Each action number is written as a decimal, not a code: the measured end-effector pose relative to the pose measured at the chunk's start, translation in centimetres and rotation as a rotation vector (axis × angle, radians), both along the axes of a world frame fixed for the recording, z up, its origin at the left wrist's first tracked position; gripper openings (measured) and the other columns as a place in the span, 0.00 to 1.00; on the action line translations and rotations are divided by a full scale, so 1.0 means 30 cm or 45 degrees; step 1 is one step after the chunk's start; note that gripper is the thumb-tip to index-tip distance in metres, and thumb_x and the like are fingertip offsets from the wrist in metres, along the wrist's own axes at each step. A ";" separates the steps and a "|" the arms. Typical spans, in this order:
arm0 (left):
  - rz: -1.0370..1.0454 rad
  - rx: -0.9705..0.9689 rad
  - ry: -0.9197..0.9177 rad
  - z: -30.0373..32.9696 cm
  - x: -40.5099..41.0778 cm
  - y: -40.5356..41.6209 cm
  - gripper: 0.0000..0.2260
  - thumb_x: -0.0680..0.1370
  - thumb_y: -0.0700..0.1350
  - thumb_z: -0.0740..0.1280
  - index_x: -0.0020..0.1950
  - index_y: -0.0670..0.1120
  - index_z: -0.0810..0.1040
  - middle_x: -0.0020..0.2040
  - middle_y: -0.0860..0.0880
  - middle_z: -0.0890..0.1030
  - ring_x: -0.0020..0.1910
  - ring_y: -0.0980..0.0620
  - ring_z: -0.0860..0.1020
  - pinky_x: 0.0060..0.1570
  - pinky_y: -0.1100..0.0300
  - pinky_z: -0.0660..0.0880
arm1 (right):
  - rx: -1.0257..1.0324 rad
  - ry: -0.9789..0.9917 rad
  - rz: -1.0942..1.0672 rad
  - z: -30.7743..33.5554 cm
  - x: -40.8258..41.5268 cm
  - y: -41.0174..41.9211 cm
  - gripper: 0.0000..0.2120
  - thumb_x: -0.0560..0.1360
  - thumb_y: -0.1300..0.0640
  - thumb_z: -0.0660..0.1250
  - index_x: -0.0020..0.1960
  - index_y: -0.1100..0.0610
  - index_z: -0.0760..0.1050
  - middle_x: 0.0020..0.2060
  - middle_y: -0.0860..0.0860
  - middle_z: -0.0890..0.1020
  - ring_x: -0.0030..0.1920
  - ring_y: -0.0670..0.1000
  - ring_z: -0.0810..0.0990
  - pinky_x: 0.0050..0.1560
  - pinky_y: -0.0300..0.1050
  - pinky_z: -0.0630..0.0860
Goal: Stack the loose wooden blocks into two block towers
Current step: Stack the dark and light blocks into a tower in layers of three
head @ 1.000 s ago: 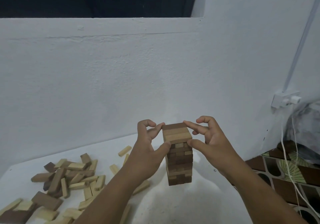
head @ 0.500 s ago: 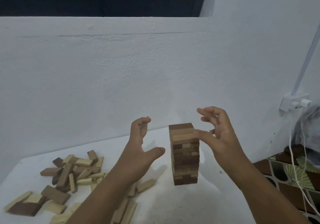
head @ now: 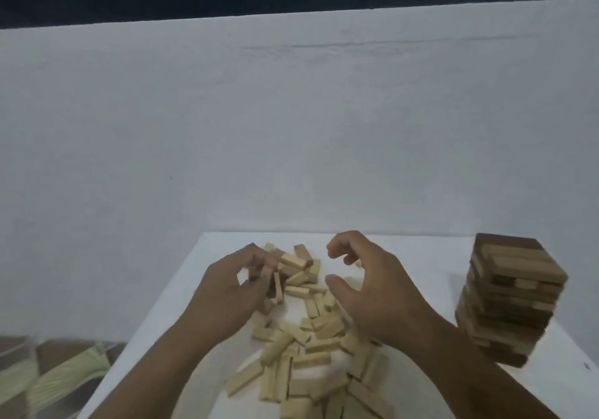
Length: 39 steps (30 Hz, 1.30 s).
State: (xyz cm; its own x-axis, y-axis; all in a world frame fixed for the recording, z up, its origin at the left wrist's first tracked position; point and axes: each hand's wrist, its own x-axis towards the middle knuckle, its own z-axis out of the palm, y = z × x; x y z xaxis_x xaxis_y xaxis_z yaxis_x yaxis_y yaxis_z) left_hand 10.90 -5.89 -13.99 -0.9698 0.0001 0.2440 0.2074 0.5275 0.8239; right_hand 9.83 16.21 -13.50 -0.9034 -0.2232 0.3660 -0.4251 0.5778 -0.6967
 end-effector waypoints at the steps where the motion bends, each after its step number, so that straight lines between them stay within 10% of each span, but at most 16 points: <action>1: 0.029 -0.085 -0.018 -0.029 -0.013 -0.048 0.09 0.76 0.40 0.69 0.45 0.55 0.81 0.49 0.58 0.84 0.52 0.61 0.79 0.48 0.68 0.73 | 0.028 -0.022 0.017 -0.022 -0.019 -0.030 0.13 0.73 0.51 0.67 0.53 0.39 0.69 0.51 0.34 0.75 0.54 0.36 0.72 0.47 0.30 0.67; 6: 0.120 -0.489 -0.115 -0.152 -0.038 -0.194 0.14 0.69 0.49 0.61 0.52 0.63 0.76 0.54 0.65 0.77 0.55 0.55 0.77 0.51 0.46 0.76 | 0.243 -0.090 0.073 -0.142 -0.128 -0.134 0.15 0.75 0.55 0.65 0.59 0.39 0.71 0.56 0.37 0.75 0.55 0.38 0.72 0.54 0.36 0.70; 13: 0.266 -0.491 -0.036 -0.254 -0.026 -0.226 0.22 0.71 0.36 0.63 0.53 0.63 0.75 0.56 0.69 0.75 0.60 0.61 0.67 0.57 0.53 0.65 | 0.458 -0.079 0.052 -0.228 -0.219 -0.232 0.10 0.75 0.52 0.59 0.55 0.41 0.72 0.51 0.41 0.76 0.50 0.48 0.75 0.50 0.48 0.76; 18: 0.258 -0.472 0.055 -0.294 -0.035 -0.240 0.14 0.70 0.44 0.67 0.51 0.62 0.75 0.52 0.68 0.76 0.58 0.61 0.68 0.55 0.53 0.68 | 0.679 0.026 -0.032 -0.224 -0.254 -0.274 0.03 0.75 0.51 0.62 0.48 0.48 0.73 0.54 0.47 0.74 0.50 0.51 0.71 0.48 0.47 0.72; 32: 0.294 0.184 0.121 -0.270 -0.028 -0.246 0.15 0.75 0.35 0.71 0.55 0.52 0.81 0.48 0.55 0.82 0.41 0.58 0.79 0.42 0.74 0.72 | 0.136 0.119 -0.055 -0.177 -0.262 -0.288 0.08 0.73 0.58 0.66 0.49 0.48 0.72 0.43 0.42 0.76 0.44 0.43 0.76 0.46 0.41 0.76; 39: 0.376 0.372 0.132 -0.293 -0.044 -0.280 0.12 0.83 0.39 0.57 0.53 0.53 0.77 0.41 0.48 0.85 0.46 0.50 0.84 0.56 0.56 0.74 | 0.382 0.197 0.158 -0.156 -0.187 -0.410 0.05 0.72 0.48 0.61 0.47 0.43 0.71 0.43 0.36 0.71 0.45 0.39 0.71 0.54 0.46 0.69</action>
State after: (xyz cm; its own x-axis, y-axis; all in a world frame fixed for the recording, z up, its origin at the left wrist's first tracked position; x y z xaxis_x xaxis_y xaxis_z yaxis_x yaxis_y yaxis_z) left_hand 9.59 -14.30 -22.78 -0.8882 -0.3576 0.2885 0.1716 0.3242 0.9303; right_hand 4.21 3.91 -18.17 -0.8017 -0.4459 0.3980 -0.5920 0.6844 -0.4257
